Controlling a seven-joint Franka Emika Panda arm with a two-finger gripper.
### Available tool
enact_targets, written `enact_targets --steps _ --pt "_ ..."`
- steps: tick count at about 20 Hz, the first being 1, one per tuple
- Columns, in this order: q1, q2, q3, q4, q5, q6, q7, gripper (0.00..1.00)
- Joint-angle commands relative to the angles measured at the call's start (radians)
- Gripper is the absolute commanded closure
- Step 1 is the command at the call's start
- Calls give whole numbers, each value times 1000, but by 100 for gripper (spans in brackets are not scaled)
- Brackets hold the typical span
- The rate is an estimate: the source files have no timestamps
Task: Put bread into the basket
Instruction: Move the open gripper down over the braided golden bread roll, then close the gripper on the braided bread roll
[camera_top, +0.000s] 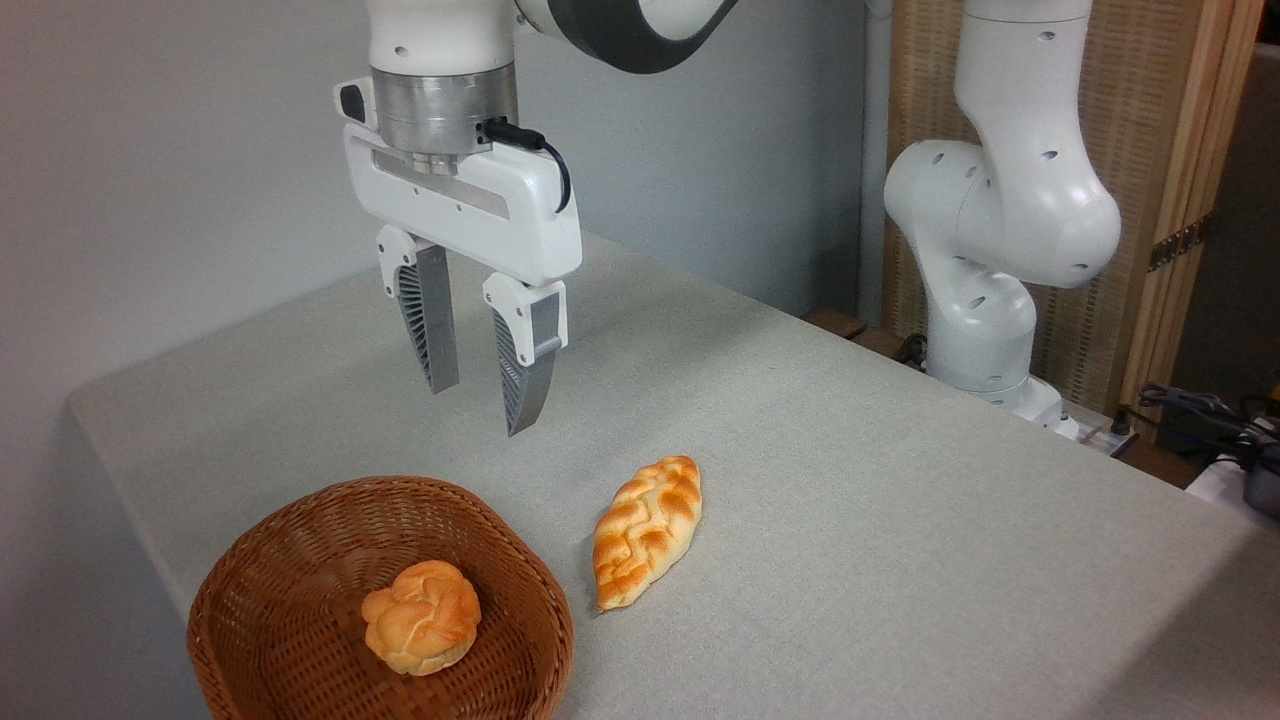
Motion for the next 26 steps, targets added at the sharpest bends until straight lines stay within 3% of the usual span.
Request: enact_targets --steps 1,7,11,15,26 --pt "5 -21 -8 -18 -9 -27 16 0" --pt "5 -93 -2 -160 -7 -9 21 0" --pt "10 -122 8 -269 -4 -3 95 0" --pt "10 -120 61 -335 -3 42 125 0" --pt "4 -24 63 -371 -4 146 132 0"
